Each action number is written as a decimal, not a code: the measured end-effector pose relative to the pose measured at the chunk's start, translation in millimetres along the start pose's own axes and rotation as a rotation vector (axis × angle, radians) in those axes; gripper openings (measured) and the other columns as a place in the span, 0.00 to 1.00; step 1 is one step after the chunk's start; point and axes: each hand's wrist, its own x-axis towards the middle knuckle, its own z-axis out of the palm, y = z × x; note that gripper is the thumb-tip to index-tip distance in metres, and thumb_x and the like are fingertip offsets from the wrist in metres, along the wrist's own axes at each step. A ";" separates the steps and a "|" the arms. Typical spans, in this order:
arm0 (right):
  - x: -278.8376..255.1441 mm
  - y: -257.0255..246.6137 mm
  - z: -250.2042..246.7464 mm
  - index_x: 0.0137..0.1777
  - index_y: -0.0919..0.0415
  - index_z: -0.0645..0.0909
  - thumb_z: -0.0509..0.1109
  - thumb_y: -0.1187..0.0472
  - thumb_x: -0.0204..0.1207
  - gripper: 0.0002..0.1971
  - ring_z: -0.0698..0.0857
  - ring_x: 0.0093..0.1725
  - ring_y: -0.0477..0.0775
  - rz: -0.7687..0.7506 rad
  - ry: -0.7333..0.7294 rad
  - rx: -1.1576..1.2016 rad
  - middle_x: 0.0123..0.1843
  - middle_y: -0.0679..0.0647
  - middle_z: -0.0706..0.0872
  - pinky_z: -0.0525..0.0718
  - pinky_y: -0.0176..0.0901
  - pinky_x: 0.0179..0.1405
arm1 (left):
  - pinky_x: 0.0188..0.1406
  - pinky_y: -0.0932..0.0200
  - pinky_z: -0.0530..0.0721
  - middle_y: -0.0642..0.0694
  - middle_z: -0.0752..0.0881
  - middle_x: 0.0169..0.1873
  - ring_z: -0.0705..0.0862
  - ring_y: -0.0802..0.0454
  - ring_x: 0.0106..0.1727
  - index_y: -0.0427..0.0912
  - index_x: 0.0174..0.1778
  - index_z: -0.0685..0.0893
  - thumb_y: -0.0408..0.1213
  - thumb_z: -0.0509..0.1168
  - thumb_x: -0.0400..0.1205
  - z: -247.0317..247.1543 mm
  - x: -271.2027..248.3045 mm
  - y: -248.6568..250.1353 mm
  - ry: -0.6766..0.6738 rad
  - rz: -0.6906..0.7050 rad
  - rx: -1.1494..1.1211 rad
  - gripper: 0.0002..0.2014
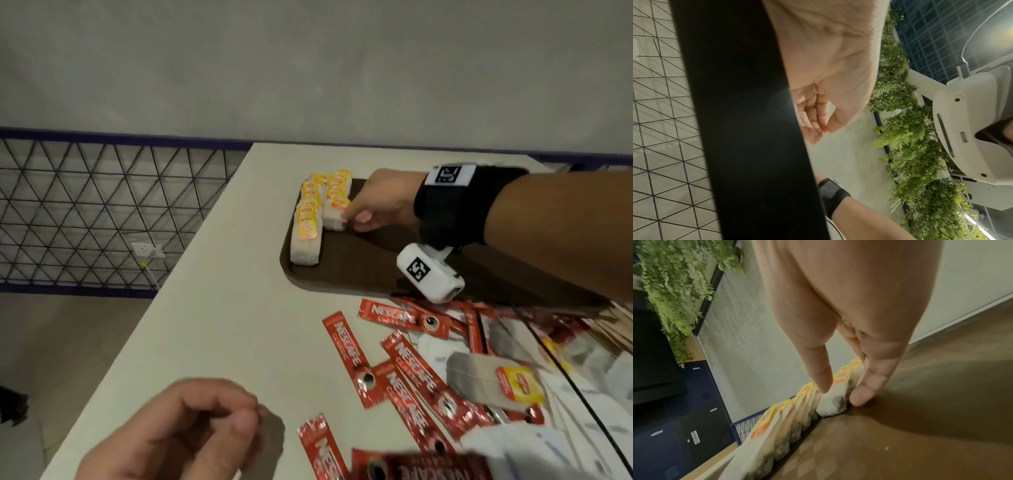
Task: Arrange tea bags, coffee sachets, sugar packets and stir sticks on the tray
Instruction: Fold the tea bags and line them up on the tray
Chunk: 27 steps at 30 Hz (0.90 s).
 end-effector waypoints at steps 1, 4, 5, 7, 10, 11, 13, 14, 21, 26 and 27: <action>-8.6 -0.4 -4.4 0.40 0.63 0.81 0.77 0.73 0.76 0.09 0.81 0.35 0.53 -0.001 0.023 0.005 0.35 0.57 0.77 0.92 0.51 0.54 | 0.25 0.68 0.81 0.36 0.87 0.23 0.83 0.45 0.20 0.44 0.36 0.91 0.72 0.79 0.58 2.4 -6.1 -2.2 0.054 -0.036 -0.034 0.31; -56.2 0.5 -22.4 0.41 0.62 0.79 0.74 0.68 0.81 0.09 0.80 0.34 0.52 -0.018 -0.018 -0.109 0.34 0.56 0.75 0.90 0.46 0.45 | 0.28 0.67 0.82 0.33 0.88 0.29 0.85 0.46 0.25 0.39 0.40 0.90 0.70 0.81 0.53 -1.5 -8.0 -0.5 0.096 -0.162 -0.020 0.36; -78.0 2.3 -29.8 0.45 0.64 0.82 0.74 0.65 0.82 0.05 0.83 0.36 0.52 -0.028 -0.034 -0.197 0.36 0.57 0.80 0.90 0.43 0.42 | 0.29 0.66 0.83 0.33 0.89 0.31 0.85 0.47 0.27 0.39 0.41 0.90 0.69 0.81 0.54 -1.1 -8.8 1.2 0.098 -0.171 -0.016 0.36; -124.6 8.7 -44.8 0.52 0.61 0.88 0.76 0.58 0.81 0.06 0.89 0.41 0.52 -0.065 -0.072 -0.399 0.44 0.57 0.90 0.90 0.41 0.39 | 0.37 0.57 0.86 0.36 0.90 0.34 0.87 0.44 0.31 0.40 0.44 0.90 0.70 0.80 0.56 -0.3 -9.9 2.7 0.072 -0.167 -0.018 0.37; -186.6 22.7 -58.4 0.50 0.54 0.91 0.76 0.53 0.80 0.06 0.89 0.39 0.48 -0.060 -0.196 -0.567 0.44 0.52 0.93 0.88 0.39 0.39 | 0.49 0.39 0.82 0.37 0.90 0.37 0.85 0.39 0.35 0.41 0.45 0.90 0.60 0.80 0.64 1.8 -12.6 2.9 0.102 -0.186 -0.076 0.26; -203.9 27.9 -59.8 0.49 0.52 0.91 0.76 0.52 0.80 0.06 0.89 0.38 0.50 -0.038 -0.231 -0.605 0.43 0.51 0.93 0.89 0.41 0.39 | 0.53 0.35 0.82 0.36 0.89 0.37 0.83 0.39 0.36 0.40 0.45 0.89 0.53 0.79 0.67 2.6 -13.5 2.8 0.104 -0.207 -0.110 0.20; -227.6 40.1 -61.1 0.48 0.49 0.91 0.76 0.50 0.79 0.06 0.90 0.42 0.54 -0.022 -0.256 -0.678 0.43 0.49 0.93 0.92 0.47 0.43 | 0.58 0.30 0.81 0.34 0.87 0.38 0.81 0.40 0.38 0.38 0.45 0.89 0.40 0.76 0.75 3.4 -14.6 3.0 0.086 -0.252 -0.139 0.09; -235.7 46.8 -61.4 0.48 0.48 0.90 0.76 0.48 0.79 0.06 0.90 0.43 0.51 -0.033 -0.236 -0.708 0.43 0.48 0.92 0.92 0.45 0.42 | 0.58 0.34 0.83 0.34 0.87 0.38 0.81 0.41 0.38 0.38 0.44 0.89 0.34 0.74 0.78 3.5 -15.7 3.8 0.056 -0.251 -0.122 0.04; -246.9 85.9 -58.7 0.54 0.50 0.84 0.78 0.49 0.77 0.11 0.87 0.46 0.49 -0.047 0.056 -0.818 0.49 0.49 0.87 0.90 0.43 0.45 | 0.39 0.62 0.84 0.42 0.89 0.33 0.83 0.50 0.34 0.42 0.39 0.90 0.26 0.70 0.82 10.7 -21.5 24.0 0.059 -0.174 0.078 0.09; -246.8 92.9 -53.6 0.49 0.53 0.83 0.81 0.54 0.75 0.10 0.84 0.43 0.51 -0.066 0.098 -0.712 0.46 0.53 0.86 0.81 0.41 0.36 | 0.42 0.50 0.82 0.38 0.89 0.37 0.86 0.48 0.35 0.44 0.39 0.90 0.27 0.70 0.82 10.9 -25.5 30.4 0.100 -0.182 0.139 0.09; -247.6 93.8 -54.4 0.48 0.54 0.82 0.81 0.54 0.74 0.11 0.83 0.41 0.51 -0.085 0.108 -0.699 0.45 0.53 0.86 0.79 0.41 0.35 | 0.42 0.50 0.83 0.38 0.89 0.38 0.86 0.48 0.35 0.44 0.39 0.90 0.28 0.70 0.82 11.3 -25.5 31.2 0.105 -0.186 0.153 0.09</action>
